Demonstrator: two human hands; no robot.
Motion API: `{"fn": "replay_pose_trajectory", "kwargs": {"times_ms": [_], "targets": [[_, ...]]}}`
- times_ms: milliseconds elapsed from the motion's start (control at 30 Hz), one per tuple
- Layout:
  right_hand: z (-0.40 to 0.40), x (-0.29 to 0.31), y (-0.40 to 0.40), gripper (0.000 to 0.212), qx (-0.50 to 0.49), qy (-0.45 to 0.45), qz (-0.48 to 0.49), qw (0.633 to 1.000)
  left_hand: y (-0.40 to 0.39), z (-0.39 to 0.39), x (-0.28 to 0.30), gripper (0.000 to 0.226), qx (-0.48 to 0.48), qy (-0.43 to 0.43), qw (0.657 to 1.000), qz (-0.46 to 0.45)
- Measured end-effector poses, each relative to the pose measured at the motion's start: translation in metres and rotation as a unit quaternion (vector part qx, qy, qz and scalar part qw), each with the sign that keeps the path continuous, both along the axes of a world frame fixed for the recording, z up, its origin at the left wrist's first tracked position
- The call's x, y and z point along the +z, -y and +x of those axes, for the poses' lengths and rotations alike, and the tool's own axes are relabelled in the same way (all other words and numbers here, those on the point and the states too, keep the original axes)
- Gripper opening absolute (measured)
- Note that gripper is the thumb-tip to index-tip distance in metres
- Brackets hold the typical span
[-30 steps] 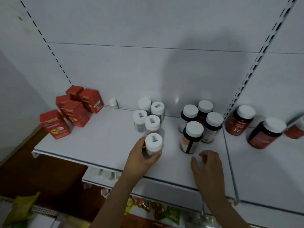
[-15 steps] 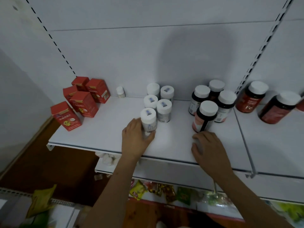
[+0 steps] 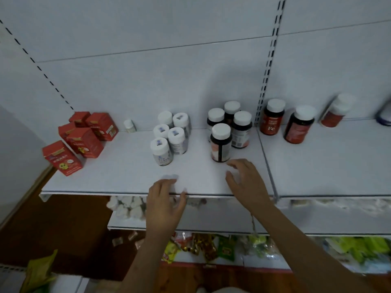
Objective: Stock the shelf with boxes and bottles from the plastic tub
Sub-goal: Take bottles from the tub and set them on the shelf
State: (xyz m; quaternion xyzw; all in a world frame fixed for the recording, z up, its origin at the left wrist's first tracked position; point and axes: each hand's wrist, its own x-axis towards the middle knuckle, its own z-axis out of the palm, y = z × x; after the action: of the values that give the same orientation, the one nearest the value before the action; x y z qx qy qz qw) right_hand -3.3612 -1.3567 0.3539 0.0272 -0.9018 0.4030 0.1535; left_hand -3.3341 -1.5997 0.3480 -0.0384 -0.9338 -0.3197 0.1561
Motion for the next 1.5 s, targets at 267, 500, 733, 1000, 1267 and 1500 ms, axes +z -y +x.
{"fn": "replay_pose_trajectory", "kwargs": {"times_ms": [267, 500, 733, 1000, 1267, 1500], "targets": [[0.086, 0.032, -0.158, 0.038, -0.112, -0.028, -0.016, 0.993, -0.187, 0.053, 0.013, 0.039, -0.231, 0.032, 0.972, 0.021], [0.220, 0.044, -0.321, 0.052, -0.291, -0.016, -0.021, 0.956, -0.365, 0.122, 0.001, 0.052, -0.426, 0.068, 0.901, -0.055], [0.362, 0.034, -0.436, 0.067, -0.460, 0.049, 0.011, 0.886, -0.497, 0.186, -0.017, 0.060, -0.573, 0.095, 0.808, -0.101], [0.458, 0.014, -0.525, 0.069, -0.612, 0.113, 0.011, 0.783, -0.606, 0.207, -0.041, 0.077, -0.656, 0.129, 0.730, -0.146], [0.450, 0.019, -0.634, 0.073, -0.640, 0.156, 0.036, 0.752, -0.756, 0.194, -0.042, 0.075, -0.723, 0.115, 0.668, -0.135], [0.441, 0.046, -0.727, 0.070, -0.647, 0.182, 0.071, 0.737, -0.884, 0.193, -0.026, 0.073, -0.768, 0.104, 0.619, -0.127]]}}
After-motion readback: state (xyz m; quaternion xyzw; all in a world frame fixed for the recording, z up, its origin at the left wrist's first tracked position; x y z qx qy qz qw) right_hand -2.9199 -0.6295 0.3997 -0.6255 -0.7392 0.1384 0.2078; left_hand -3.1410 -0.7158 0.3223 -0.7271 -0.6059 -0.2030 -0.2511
